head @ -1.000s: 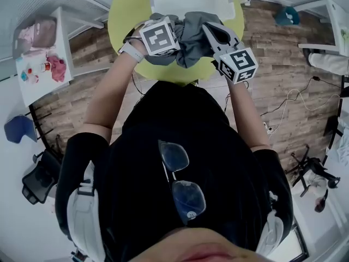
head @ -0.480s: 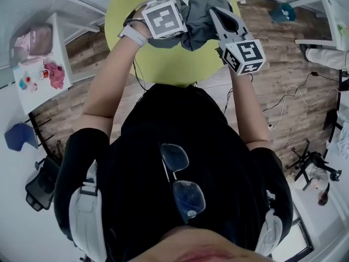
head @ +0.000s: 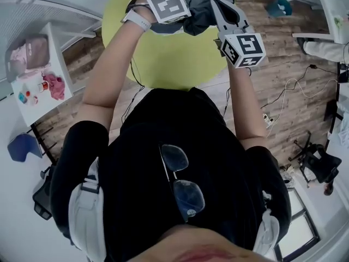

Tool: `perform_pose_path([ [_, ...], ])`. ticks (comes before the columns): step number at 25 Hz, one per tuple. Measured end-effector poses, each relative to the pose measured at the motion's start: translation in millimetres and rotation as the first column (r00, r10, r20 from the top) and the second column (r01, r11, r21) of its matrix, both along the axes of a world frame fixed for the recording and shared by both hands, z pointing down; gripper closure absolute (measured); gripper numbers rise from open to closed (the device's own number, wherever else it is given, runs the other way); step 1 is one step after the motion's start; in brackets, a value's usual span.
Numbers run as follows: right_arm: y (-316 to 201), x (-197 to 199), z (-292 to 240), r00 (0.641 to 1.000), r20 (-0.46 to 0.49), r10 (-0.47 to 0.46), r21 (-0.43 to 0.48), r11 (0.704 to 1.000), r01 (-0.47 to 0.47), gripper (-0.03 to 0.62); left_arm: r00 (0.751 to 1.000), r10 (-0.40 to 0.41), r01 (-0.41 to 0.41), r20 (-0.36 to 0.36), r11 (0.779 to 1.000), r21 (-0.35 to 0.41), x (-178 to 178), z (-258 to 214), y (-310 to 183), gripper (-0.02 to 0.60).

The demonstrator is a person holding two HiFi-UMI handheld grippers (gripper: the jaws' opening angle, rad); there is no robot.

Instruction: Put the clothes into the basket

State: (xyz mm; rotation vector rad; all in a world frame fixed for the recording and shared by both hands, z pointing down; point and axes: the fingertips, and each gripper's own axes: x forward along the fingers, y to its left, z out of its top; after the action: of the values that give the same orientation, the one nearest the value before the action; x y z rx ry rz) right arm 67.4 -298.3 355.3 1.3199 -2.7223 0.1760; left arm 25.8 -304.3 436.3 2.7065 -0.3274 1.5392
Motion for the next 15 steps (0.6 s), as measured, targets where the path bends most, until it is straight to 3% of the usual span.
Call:
perform_pose_path([
  [7, -35.2, 5.4, 18.7, 0.998, 0.0, 0.07, -0.023, 0.997, -0.07, 0.569, 1.0, 0.0, -0.001, 0.013, 0.999, 0.039, 1.8, 19.3, -49.6, 0.27],
  [15, -54.9, 14.4, 57.9, 0.995, 0.02, 0.097, -0.094, 0.991, -0.094, 0.569, 0.999, -0.035, 0.036, 0.033, 0.999, -0.027, 1.9, 85.6, -68.4, 0.27],
])
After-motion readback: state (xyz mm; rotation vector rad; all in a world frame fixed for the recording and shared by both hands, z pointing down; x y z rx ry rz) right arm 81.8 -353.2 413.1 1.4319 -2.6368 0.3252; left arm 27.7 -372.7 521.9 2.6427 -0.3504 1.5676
